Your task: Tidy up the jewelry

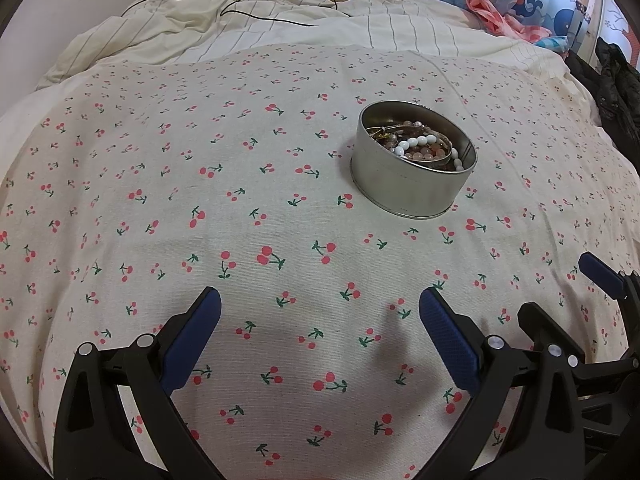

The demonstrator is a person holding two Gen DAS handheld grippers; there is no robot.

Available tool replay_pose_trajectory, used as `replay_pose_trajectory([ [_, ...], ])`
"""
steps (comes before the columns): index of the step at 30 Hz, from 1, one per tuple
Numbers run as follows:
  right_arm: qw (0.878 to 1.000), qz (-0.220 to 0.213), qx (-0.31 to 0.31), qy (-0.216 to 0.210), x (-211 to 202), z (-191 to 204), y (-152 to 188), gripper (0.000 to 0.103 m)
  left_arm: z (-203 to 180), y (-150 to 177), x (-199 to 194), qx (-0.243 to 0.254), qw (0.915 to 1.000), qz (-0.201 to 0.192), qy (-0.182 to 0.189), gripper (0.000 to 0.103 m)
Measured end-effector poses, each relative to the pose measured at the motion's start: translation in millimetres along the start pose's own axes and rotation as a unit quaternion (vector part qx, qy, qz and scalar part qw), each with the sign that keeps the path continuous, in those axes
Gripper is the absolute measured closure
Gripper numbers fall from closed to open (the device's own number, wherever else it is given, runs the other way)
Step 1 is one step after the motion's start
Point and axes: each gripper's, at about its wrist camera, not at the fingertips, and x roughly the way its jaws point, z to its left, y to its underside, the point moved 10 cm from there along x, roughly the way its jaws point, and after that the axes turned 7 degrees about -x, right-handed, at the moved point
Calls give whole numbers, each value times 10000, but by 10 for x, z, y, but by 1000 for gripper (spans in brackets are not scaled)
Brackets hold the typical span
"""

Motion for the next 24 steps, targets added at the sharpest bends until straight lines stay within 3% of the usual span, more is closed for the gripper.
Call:
replay_pose_trajectory([
  [24,10000,17,-4,1,-3,0,14,8,11,-3,5,-4,10000,-1,-31,8],
])
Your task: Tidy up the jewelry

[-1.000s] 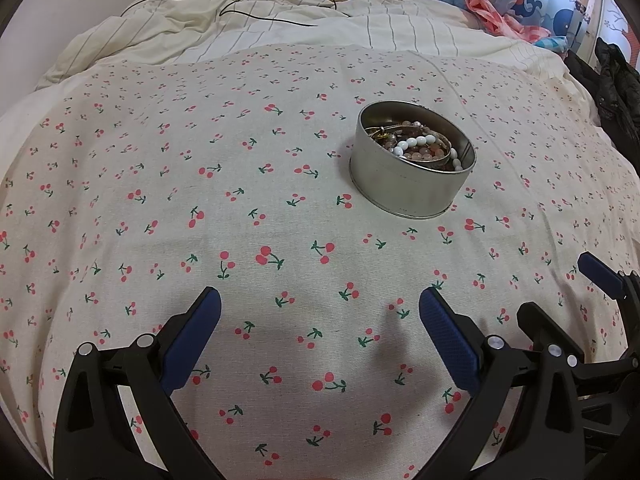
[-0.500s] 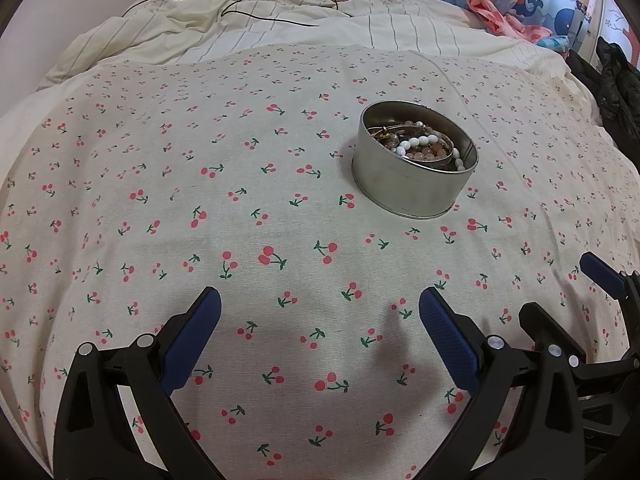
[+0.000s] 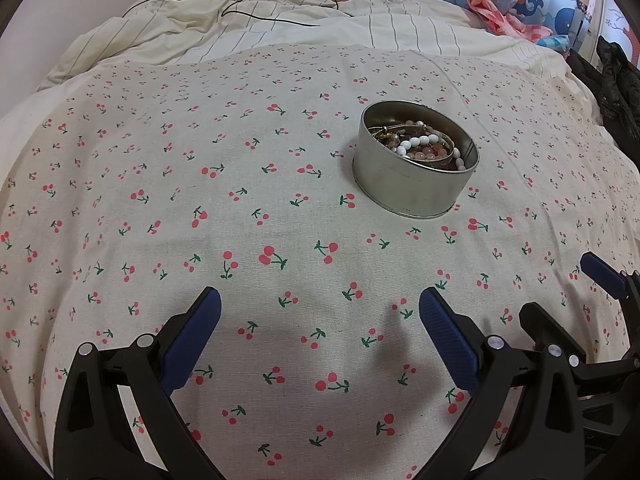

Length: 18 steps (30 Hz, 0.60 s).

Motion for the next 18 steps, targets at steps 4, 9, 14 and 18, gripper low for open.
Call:
replay_pose_trajectory([
  [4,10000,3,0,-1,7,1,-11,8,13,0,0,-6,10000,5,1,8],
  [9,10000,4,0,-1,8,2,-14,8,12,18,22,-86,9999,87,106,8],
  [14,10000,8,-2,-1,4,1,-7,8,24,16,30,-126,9998,90,92,8],
  [18,10000,17,-1,-1,13,-4,35,8,16,20,28,-103,9999,84,69,8],
])
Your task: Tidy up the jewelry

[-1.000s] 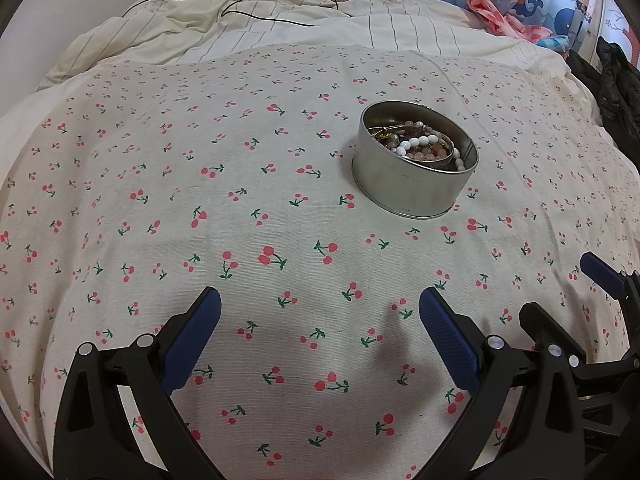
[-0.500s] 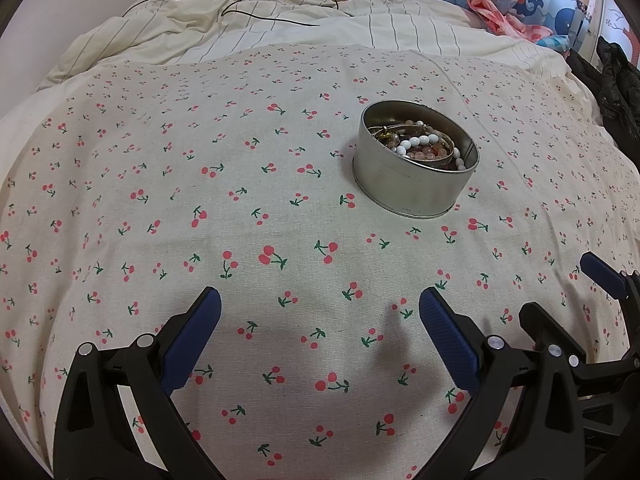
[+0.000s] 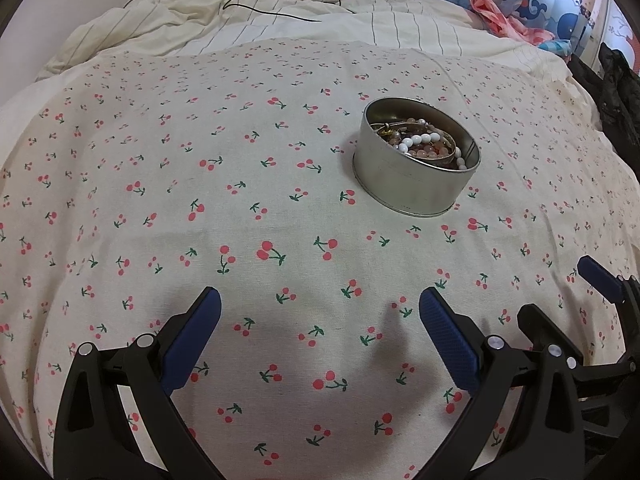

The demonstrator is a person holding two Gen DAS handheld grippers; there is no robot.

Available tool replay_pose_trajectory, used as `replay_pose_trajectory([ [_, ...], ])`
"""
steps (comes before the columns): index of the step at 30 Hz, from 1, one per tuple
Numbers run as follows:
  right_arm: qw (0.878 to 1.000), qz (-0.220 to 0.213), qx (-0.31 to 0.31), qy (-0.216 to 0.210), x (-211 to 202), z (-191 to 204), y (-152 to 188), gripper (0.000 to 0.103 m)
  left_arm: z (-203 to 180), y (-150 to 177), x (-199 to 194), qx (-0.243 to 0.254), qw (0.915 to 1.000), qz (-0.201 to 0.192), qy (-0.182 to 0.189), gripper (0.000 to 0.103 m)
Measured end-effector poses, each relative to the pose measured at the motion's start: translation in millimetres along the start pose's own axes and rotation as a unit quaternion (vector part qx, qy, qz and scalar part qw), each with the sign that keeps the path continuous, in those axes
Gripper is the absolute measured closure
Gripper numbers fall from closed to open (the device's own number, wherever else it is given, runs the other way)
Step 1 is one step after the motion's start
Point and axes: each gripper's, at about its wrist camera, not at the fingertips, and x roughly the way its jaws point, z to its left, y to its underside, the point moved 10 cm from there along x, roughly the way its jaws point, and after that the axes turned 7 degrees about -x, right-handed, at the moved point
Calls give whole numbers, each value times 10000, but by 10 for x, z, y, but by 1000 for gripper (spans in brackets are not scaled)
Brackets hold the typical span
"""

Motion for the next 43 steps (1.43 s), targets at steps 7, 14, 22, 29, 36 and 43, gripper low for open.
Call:
replay_pose_trajectory([
  [7,10000,13,-5,0,13,-4,-7,8,1,-4,2,8,10000,-12,-13,8],
  [14,10000,15,-6,0,21,-1,-22,8,4,36,48,-176,9994,200,222,8],
  [22,10000,19,-7,1,18,-3,-13,8,146,-10,-11,-209,9996,-58,-158,8],
  [29,10000,21,-7,1,20,0,-24,8,69,-46,-88,50,9993,-224,-282,8],
  [36,10000,25,-10,2,24,5,-28,8,30,-60,-112,67,9994,-256,-209,8],
  [43,10000,28,-12,2,21,3,-24,8,14,-53,-116,77,9995,-258,-183,8],
])
